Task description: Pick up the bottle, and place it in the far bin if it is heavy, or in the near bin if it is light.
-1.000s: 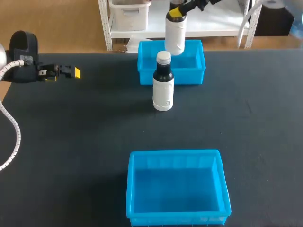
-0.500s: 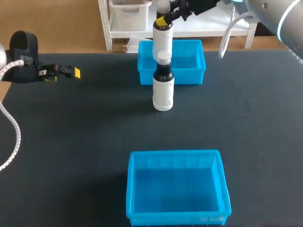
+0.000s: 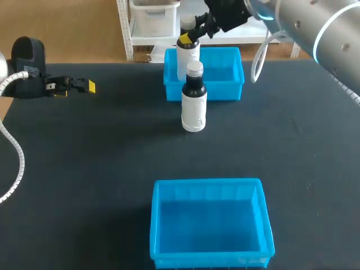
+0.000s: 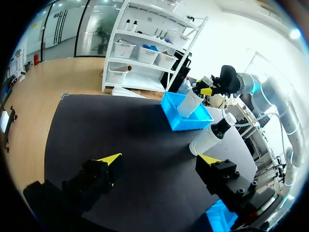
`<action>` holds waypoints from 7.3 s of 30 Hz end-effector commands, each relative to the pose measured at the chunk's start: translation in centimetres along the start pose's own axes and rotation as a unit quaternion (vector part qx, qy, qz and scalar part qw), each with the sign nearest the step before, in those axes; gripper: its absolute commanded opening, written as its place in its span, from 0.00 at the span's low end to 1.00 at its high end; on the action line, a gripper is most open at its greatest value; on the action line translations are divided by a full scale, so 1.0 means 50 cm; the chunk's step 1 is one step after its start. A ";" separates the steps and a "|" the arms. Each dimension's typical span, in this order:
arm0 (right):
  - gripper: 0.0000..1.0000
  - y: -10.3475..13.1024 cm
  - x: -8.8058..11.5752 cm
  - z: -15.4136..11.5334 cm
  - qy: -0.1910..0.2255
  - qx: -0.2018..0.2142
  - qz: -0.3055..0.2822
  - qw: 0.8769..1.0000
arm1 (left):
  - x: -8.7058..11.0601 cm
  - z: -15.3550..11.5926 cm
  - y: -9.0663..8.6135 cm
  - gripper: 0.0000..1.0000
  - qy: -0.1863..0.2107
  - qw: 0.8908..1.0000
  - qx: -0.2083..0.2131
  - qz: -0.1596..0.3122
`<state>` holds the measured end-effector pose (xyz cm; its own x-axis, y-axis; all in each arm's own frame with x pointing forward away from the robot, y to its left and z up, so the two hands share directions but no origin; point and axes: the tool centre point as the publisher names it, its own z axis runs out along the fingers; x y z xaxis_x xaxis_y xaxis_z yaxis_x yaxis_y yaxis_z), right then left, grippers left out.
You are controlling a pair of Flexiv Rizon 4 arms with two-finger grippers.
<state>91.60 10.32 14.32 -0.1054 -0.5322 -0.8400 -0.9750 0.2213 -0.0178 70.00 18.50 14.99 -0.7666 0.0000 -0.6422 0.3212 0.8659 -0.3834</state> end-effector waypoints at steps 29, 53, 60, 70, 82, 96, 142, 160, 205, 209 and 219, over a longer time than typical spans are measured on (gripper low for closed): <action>1.00 -0.055 0.060 -0.068 0.022 -0.188 0.053 0.981 | 0.000 0.000 0.000 1.00 0.000 1.000 0.000 0.000; 1.00 0.087 0.156 -0.317 0.042 -0.074 0.044 0.995 | 0.000 0.000 0.000 1.00 0.000 1.000 0.000 0.000; 1.00 0.140 0.158 -0.311 0.030 -0.059 0.048 0.997 | 0.000 0.000 0.000 1.00 0.000 1.000 0.000 0.000; 1.00 0.204 0.149 -0.264 0.024 -0.064 0.040 0.997 | 0.000 0.000 0.000 1.00 0.000 1.000 0.000 0.000; 1.00 0.250 0.124 -0.211 0.023 -0.070 0.028 0.997 | 0.000 0.000 0.000 1.00 0.000 1.000 0.000 0.000; 1.00 0.291 0.110 -0.147 0.013 -0.107 0.026 0.994 | 0.000 0.000 0.000 1.00 0.000 1.000 0.000 0.000; 0.48 0.289 0.097 -0.051 -0.007 -0.137 0.033 0.990 | 0.000 0.000 0.000 1.00 0.000 1.000 0.000 0.000; 0.35 0.314 0.092 -0.123 0.004 -0.126 0.029 0.992 | 0.000 0.000 0.000 1.00 0.000 1.000 0.000 0.000; 0.27 0.191 0.155 -0.496 0.003 -0.026 0.040 0.999 | 0.000 0.000 0.000 1.00 0.000 1.000 0.000 0.000; 0.27 0.221 0.143 -0.525 0.002 -0.026 0.034 0.999 | 0.000 0.000 0.000 1.00 0.000 1.000 0.000 0.000; 0.25 0.312 0.103 -0.553 0.002 -0.045 0.008 0.999 | 0.000 0.000 0.000 1.00 0.000 1.000 0.000 0.000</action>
<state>72.68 -11.67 24.05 -0.1249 -0.5282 -0.8399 -0.9899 0.1231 0.0698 70.00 18.50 14.99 -0.7666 0.0000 -0.6421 0.3212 0.8659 -0.3834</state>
